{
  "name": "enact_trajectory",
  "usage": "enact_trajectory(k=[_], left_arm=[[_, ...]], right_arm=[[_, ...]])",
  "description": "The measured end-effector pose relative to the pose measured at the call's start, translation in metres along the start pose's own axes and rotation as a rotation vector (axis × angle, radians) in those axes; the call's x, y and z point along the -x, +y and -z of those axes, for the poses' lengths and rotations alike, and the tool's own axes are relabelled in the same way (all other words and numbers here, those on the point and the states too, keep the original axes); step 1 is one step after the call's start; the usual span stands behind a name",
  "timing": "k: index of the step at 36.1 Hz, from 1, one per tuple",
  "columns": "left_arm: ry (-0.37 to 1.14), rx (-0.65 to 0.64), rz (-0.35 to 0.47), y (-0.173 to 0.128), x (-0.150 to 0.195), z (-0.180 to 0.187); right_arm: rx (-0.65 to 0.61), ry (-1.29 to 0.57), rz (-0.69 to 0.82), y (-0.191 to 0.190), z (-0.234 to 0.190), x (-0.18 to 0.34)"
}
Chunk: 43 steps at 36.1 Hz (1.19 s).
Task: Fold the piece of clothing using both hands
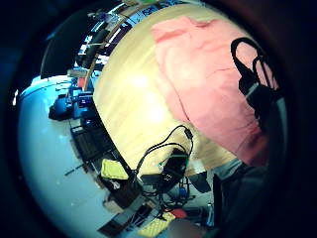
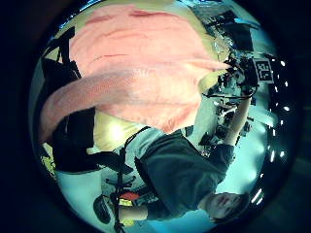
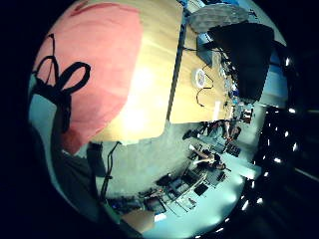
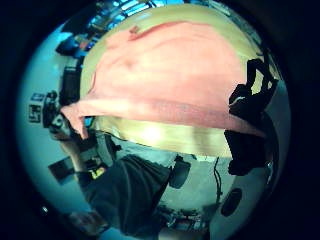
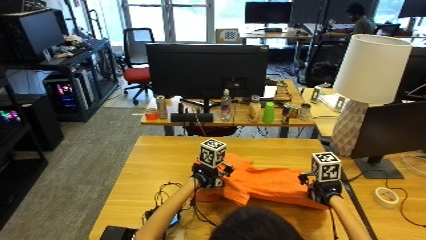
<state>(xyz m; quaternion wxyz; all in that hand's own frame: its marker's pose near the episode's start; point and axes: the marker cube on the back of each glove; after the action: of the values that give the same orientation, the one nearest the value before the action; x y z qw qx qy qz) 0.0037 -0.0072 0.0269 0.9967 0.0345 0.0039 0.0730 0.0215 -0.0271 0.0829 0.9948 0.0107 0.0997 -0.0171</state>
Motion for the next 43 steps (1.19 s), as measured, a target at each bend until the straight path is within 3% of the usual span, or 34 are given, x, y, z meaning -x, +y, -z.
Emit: enact_trajectory(k=[12,21,25,30,33,37,43], left_arm=[[0.038,-0.033,0.051,-0.019,0.015,0.017],[0.006,-0.056,0.055,-0.036,0.021,0.040],[0.022,-0.120,0.136,-0.051,0.026,0.057],[0.016,-0.224,0.260,-0.069,0.032,0.070],[-0.027,-0.277,0.322,-0.072,0.029,0.079],[-0.090,-0.328,0.378,-0.099,0.037,0.072],[-0.205,-0.366,0.508,-0.153,0.059,0.046]], right_arm=[[0.028,-0.021,0.006,-0.018,0.029,-0.003],[0.202,-0.063,-0.008,-0.037,0.052,-0.008],[0.228,-0.088,-0.079,-0.070,0.059,-0.018],[0.146,-0.096,-0.197,-0.115,0.059,-0.024],[0.142,-0.097,-0.279,-0.118,0.062,-0.013],[0.157,-0.110,-0.290,-0.101,0.069,0.015],[0.012,-0.087,-0.299,-0.144,0.047,0.028]])
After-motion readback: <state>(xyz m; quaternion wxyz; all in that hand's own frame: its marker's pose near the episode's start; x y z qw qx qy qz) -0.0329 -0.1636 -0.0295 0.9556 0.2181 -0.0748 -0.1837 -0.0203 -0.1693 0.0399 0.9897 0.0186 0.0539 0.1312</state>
